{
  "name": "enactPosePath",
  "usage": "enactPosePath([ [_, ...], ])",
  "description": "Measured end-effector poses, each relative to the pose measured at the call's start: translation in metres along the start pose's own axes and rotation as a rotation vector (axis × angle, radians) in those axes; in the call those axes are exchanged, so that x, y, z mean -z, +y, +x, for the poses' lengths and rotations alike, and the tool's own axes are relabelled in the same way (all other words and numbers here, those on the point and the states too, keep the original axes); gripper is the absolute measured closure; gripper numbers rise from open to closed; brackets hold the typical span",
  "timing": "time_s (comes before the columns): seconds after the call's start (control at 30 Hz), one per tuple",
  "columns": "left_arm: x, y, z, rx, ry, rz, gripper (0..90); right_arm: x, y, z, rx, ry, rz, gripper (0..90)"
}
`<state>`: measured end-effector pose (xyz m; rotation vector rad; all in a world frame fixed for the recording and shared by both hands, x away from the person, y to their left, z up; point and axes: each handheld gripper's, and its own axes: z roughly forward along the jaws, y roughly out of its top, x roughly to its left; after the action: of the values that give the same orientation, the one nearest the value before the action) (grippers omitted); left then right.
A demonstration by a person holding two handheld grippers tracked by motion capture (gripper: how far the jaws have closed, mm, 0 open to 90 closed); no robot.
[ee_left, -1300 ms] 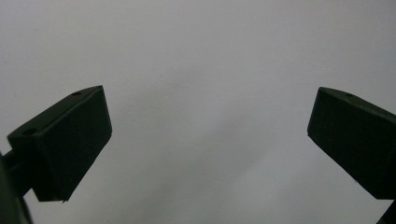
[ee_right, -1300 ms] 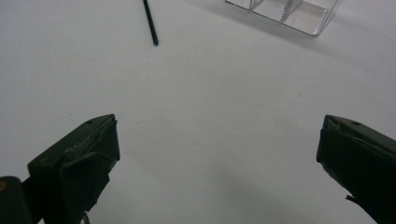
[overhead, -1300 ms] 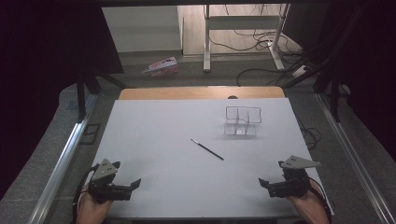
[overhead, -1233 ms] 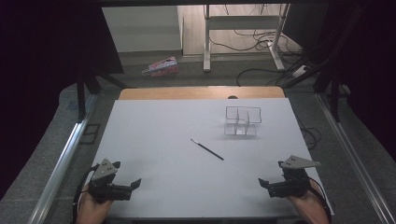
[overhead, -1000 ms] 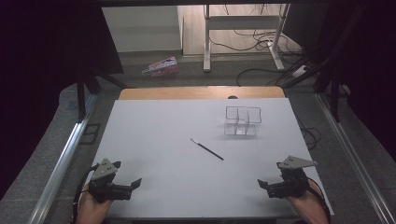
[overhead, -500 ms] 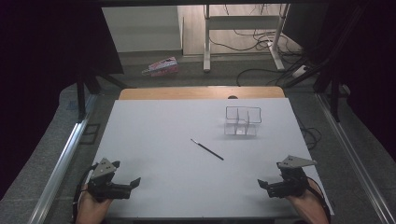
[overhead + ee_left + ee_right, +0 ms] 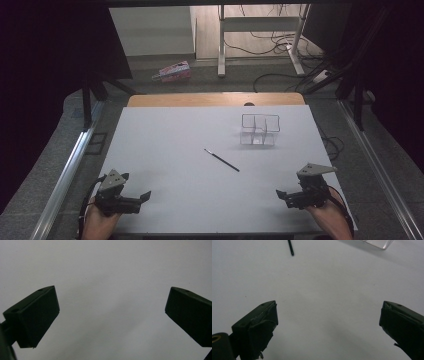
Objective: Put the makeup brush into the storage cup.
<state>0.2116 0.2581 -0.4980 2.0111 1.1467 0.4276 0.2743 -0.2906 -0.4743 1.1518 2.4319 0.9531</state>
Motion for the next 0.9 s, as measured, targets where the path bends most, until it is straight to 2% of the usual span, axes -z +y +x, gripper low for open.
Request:
enactPosePath([
  [0.23, 0.001, 0.0, 0.0, 0.002, 0.01, -0.002, 0.0, 0.001, 0.002, -0.001, -0.013, -0.003, 0.015, 1.5],
  [0.43, 0.001, 0.0, 0.001, 0.008, 0.014, -0.002, 0.0, 0.0, 0.006, 0.001, -0.005, -0.004, 0.023, 0.9],
  [0.57, 0.0, 0.0, 0.001, 0.005, 0.014, 0.004, 0.0, -0.001, 0.008, 0.002, 0.028, -0.01, 0.043, 0.9],
  [0.9, 0.0, 0.0, 0.0, 0.001, 0.014, 0.005, 0.0, -0.003, 0.015, 0.003, 0.072, -0.018, 0.091, 3.8],
])
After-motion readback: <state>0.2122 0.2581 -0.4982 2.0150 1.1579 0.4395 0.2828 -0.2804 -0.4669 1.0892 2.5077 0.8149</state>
